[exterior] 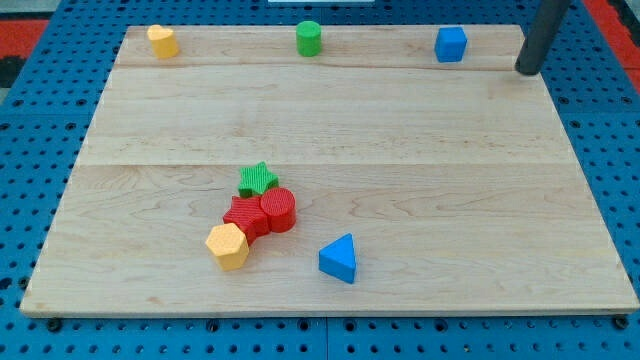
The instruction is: Move the blue cube towards center
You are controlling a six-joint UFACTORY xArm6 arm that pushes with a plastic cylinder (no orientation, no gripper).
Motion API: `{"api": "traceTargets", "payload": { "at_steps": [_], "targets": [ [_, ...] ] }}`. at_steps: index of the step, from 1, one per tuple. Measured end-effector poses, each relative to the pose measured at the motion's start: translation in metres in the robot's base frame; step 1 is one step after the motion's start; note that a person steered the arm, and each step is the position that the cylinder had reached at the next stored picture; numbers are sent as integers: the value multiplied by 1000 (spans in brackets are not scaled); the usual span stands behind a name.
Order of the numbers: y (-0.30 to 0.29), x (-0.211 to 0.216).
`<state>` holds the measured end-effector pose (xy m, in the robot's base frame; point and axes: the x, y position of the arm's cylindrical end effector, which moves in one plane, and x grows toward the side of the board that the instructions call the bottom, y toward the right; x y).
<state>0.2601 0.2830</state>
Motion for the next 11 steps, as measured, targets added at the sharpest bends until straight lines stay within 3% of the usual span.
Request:
{"api": "traceTargets", "payload": {
  "at_steps": [1, 2, 3, 4, 5, 6, 10, 11],
  "targets": [
    [-37, -24],
    [-85, -22],
    [-75, -54],
    [-112, -43],
    [-169, 62],
    [-243, 115],
    [-129, 8],
    [-231, 39]
  ]
}}
